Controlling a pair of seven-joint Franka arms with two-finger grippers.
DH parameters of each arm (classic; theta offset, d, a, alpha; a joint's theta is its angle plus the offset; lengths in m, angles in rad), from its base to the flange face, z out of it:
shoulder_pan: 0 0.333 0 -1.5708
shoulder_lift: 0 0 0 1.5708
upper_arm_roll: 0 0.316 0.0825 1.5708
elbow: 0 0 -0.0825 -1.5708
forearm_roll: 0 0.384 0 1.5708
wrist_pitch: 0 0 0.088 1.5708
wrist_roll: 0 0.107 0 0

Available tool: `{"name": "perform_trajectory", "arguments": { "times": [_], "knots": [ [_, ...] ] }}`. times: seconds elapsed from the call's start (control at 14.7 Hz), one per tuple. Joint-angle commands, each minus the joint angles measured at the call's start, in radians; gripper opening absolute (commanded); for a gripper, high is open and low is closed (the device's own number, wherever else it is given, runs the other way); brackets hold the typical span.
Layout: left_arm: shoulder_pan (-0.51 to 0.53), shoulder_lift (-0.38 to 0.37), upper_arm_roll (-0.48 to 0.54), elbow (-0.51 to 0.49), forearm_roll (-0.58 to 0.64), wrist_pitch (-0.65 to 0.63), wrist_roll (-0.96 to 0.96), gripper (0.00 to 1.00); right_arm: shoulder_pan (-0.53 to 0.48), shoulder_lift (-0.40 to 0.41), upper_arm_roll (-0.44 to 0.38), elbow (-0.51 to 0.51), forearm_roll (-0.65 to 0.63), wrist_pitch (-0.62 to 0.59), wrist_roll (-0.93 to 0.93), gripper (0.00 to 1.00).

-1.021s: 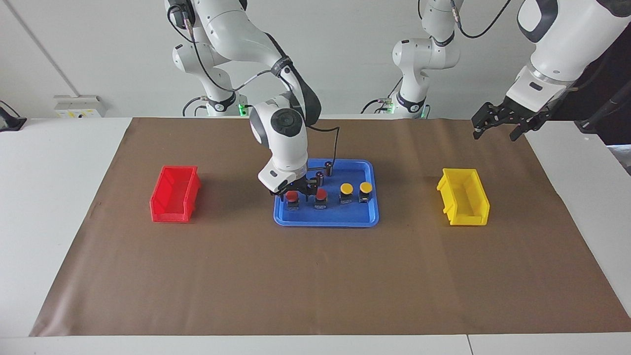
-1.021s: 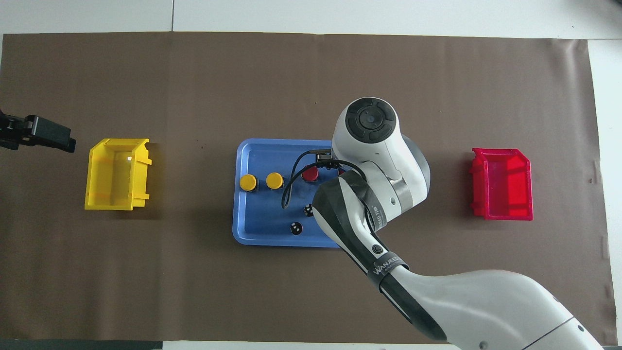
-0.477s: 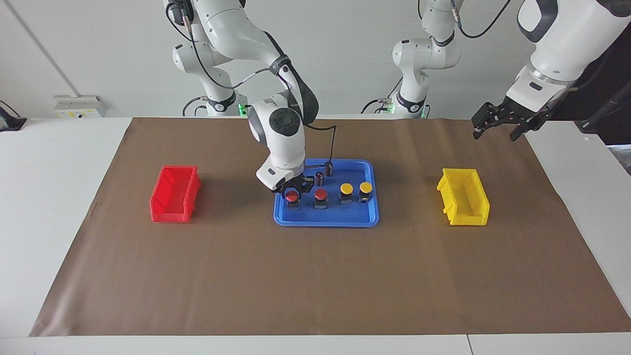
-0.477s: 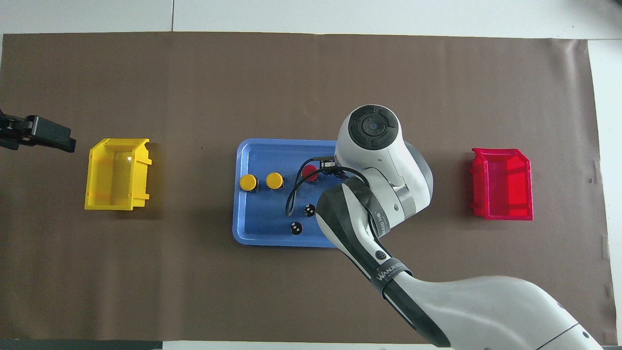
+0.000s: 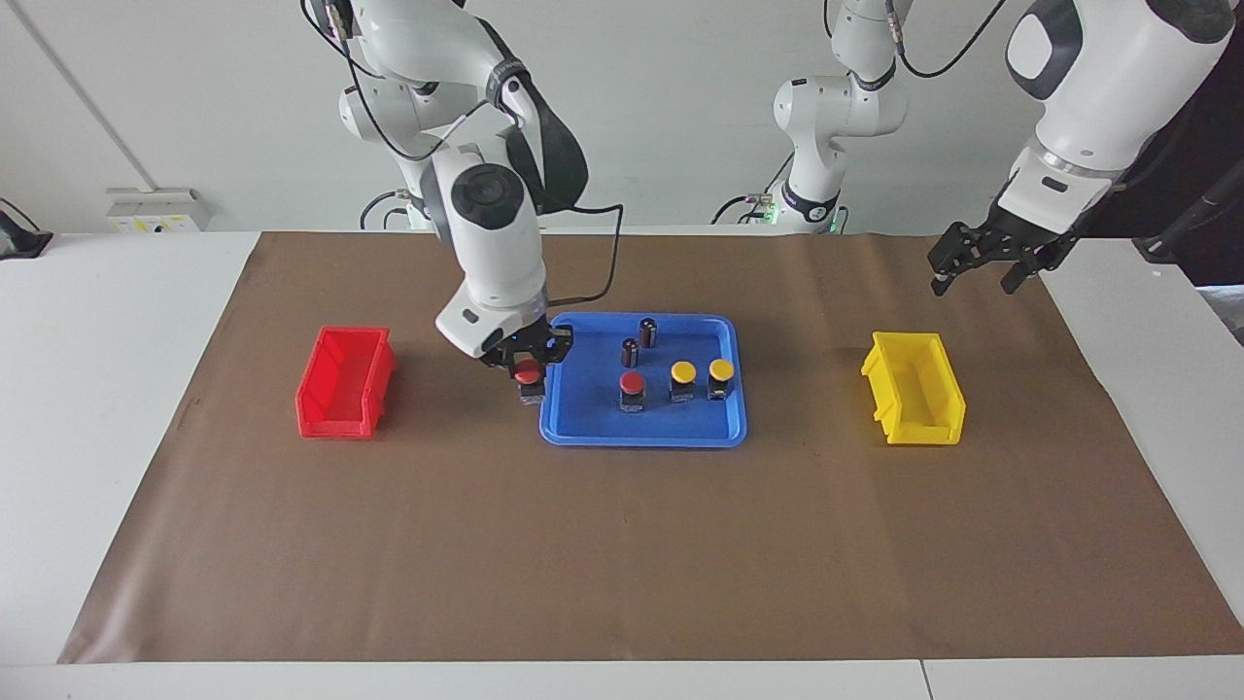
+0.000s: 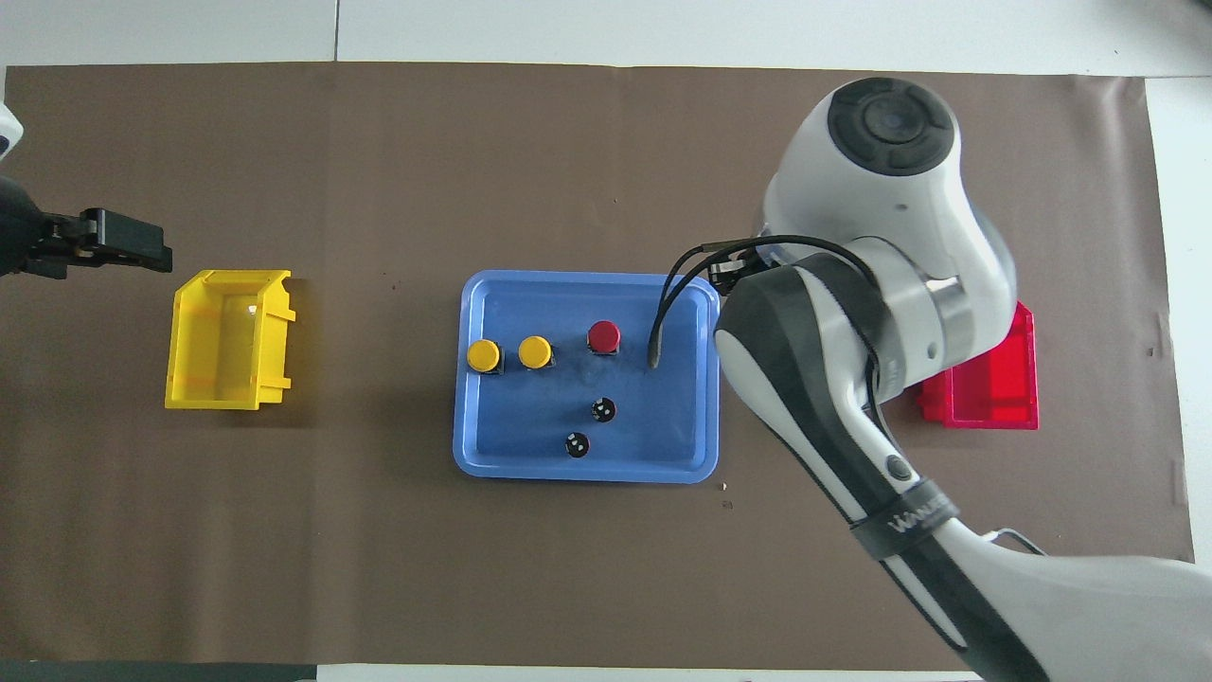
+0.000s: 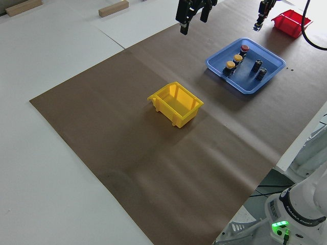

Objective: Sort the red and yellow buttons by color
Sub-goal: 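Carry the red button to the red bin while the left gripper reaches the tray, then grasp a yellow button with the left gripper while the right gripper grasps red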

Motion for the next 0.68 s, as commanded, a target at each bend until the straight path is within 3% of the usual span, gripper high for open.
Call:
{"name": "perform_trajectory", "arguments": {
  "times": [0.0,0.14,0.34,0.48,0.61],
  "knots": [
    [-0.113,-0.089,-0.009,-0.261,0.020,0.193,-0.160,1.00,-0.185,-0.141,0.012,-0.174,0.016,-0.003,-0.277,0.13],
    [-0.190,-0.043,-0.009,-0.271,0.020,0.238,-0.285,1.00,-0.282,-0.185,0.009,-0.241,0.018,-0.004,-0.411,0.13],
    [-0.297,0.047,-0.009,-0.272,0.020,0.325,-0.508,0.82,-0.403,-0.221,0.009,-0.325,0.016,0.023,-0.558,0.13],
    [-0.346,0.093,-0.009,-0.271,0.020,0.351,-0.567,0.75,-0.419,-0.263,0.006,-0.431,0.004,0.089,-0.581,0.13],
    [-0.374,0.126,-0.009,-0.271,0.020,0.383,-0.588,0.73,-0.434,-0.297,0.006,-0.536,0.003,0.204,-0.616,0.13]
  ]
}}
